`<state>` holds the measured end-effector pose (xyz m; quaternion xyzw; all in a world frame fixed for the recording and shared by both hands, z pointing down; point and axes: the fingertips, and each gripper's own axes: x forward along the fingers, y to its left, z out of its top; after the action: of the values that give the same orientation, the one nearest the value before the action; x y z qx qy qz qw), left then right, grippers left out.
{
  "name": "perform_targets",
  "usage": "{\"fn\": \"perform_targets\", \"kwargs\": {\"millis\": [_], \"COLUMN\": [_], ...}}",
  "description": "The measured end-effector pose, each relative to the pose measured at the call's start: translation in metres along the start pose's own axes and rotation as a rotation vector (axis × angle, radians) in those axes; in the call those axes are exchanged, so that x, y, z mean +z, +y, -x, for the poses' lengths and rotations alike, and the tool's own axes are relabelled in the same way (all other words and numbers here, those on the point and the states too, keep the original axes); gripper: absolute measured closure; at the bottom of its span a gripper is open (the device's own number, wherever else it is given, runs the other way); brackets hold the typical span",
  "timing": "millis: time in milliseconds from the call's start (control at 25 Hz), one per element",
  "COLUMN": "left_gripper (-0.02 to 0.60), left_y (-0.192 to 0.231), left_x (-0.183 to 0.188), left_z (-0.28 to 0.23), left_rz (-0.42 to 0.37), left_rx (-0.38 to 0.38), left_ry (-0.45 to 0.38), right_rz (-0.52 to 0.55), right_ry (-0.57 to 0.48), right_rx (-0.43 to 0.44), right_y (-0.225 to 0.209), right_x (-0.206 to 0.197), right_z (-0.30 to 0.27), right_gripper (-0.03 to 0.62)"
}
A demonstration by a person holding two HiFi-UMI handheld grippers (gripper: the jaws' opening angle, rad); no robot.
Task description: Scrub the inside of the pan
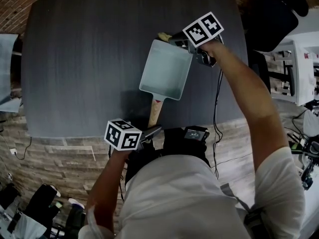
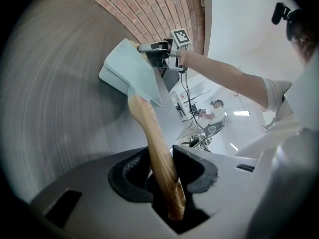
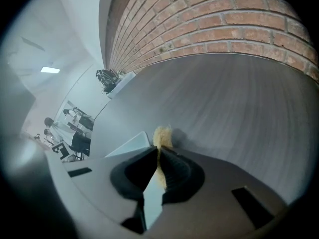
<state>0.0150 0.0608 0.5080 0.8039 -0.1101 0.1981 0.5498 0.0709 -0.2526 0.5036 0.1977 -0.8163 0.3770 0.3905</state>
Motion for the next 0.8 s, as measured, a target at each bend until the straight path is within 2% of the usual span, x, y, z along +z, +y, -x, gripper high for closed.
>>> {"fn": "perform_targets", "kwargs": {"millis": [800], "left_gripper": [0.442], "left_y": [-0.002], "left_x": [0.001], "left_z": [-0.003], "left_rz": [-0.031], "left_rx": [-0.004], "left_ry": [0.02], "right_rz": [0.111], "right_ry": [-0.032], "right_rx": [-0.025], "right_y": [0.027], "right_x": [0.046], "right_z": [-0.031], "right_gripper": [0.562]}}
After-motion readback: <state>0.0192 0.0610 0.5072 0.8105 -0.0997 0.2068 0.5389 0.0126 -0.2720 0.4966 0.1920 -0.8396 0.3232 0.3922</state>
